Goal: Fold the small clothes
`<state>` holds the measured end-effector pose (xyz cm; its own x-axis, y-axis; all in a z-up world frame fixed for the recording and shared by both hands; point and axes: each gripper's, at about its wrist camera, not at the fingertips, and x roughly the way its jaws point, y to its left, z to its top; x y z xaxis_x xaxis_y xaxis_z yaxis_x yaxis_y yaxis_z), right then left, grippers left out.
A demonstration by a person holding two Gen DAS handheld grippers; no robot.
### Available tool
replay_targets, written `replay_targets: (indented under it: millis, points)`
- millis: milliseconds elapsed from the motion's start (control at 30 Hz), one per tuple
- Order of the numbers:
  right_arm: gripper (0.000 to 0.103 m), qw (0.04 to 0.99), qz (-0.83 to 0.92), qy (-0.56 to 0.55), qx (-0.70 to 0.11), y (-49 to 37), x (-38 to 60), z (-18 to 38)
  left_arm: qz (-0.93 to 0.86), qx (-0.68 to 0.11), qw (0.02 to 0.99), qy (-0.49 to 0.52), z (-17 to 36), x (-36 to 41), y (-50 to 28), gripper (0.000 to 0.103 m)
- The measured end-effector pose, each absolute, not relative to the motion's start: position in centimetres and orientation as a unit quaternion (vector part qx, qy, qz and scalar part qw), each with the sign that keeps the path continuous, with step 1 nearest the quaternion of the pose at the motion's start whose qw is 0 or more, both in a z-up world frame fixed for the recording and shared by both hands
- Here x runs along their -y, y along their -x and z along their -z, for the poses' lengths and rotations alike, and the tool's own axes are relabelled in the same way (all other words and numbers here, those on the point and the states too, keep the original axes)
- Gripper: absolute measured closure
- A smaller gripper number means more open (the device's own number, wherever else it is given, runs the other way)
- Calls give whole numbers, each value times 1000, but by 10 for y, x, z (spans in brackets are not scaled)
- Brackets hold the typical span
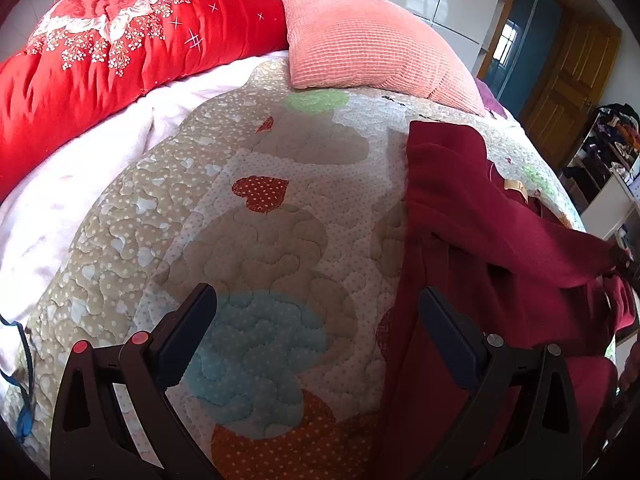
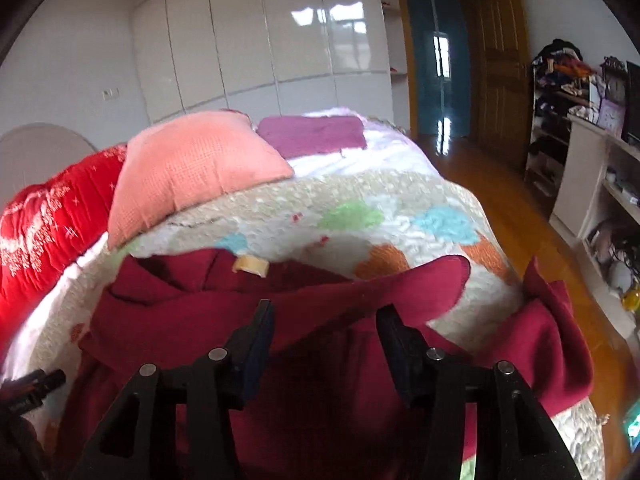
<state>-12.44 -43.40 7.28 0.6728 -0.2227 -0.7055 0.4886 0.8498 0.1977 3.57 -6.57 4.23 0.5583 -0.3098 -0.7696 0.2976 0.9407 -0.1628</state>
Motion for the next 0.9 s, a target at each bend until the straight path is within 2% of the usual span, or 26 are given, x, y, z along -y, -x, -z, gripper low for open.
replay_targets:
  millis: [67, 167, 267, 467, 633, 733, 800, 833, 867, 900]
  points:
    - [51, 869, 161, -251, -395, 136, 443, -56, 174, -438, 882, 5, -44, 65, -34, 1]
    - [51, 866, 101, -283, -400, 152, 430, -55, 192, -444, 875, 12, -47, 65, -30, 2]
    - [51, 883, 42, -250, -395, 143, 393, -72, 212, -452, 866, 10, -50, 69, -22, 2]
    - [51, 913, -58, -136, -381, 68, 303, -101, 192, -465, 862, -60, -40, 79, -3, 1]
    - [50, 914, -50, -92, -393, -18, 280, -100, 201, -500, 843, -12, -28, 64, 6, 2]
    - [36, 904, -16, -102, -414, -69, 293, -85, 196, -494, 846, -28, -21, 64, 20, 1]
    - [36, 891, -37, -105, -440, -97, 293, -68, 200, -488, 848, -55, -20, 74, 23, 1]
    - [41, 883, -51, -98, -456, -108, 290, -60, 206, -487, 847, -57, -20, 76, 22, 1]
    - [66, 879, -55, -80, -467, -116, 283, -54, 210, -486, 846, -55, -19, 76, 23, 1]
    - [81, 879, -55, -56, -470, -120, 275, -51, 213, -485, 846, -51, -18, 75, 23, 4]
